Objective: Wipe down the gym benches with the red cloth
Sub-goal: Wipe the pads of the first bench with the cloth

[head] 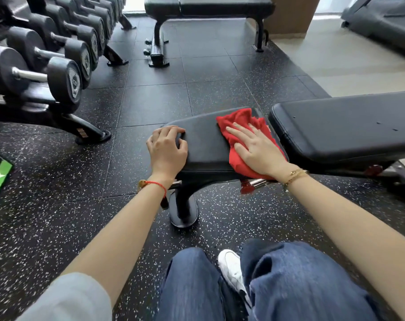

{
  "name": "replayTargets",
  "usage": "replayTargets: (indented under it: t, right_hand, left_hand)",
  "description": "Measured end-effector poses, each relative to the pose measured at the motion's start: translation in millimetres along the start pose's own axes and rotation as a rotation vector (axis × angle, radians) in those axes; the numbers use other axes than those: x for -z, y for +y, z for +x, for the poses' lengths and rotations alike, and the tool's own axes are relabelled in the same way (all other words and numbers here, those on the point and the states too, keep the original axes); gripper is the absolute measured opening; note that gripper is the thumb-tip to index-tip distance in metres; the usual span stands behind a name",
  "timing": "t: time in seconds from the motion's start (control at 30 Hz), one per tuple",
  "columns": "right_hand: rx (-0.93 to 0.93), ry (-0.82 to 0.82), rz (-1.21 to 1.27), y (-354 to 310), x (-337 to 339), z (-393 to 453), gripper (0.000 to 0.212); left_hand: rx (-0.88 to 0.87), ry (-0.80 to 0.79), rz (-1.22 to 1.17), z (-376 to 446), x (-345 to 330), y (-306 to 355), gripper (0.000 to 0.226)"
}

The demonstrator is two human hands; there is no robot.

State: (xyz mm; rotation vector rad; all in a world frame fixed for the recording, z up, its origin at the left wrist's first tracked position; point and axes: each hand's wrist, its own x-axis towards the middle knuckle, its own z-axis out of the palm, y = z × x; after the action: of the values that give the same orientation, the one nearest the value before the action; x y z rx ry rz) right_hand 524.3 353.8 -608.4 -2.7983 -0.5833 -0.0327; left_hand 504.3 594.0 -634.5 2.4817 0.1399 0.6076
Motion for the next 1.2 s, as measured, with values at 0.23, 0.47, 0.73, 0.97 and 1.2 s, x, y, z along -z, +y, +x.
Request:
replayTargets:
  t: [0.23,0.47,0.73,0.97,1.2]
  right_hand:
    - [-0.191,0.001,0.018,-12,2,30,0.051]
    - [0.067,0.069,0.101,-6,9,3,0.047]
    - [0.173,-0.027,0.14,16,13,0,0.049]
    - [0.076,-0.063,0.072,37,19,-3,0.053]
    - [0.252,0.035,0.198,65,19,-15,0.051]
  left_hand:
    - [0.026,0.023,0.003,1,-3,3,0.026]
    - [0.024,0.032,0.078,1,-8,7,0.025]
    - [0.01,0.021,0.104,-12,-13,56,0.029]
    - [-0.008,0.064,0.071,-22,-46,115,0.032]
    - [0.1,0.074,0.174,-23,-70,116,0.027]
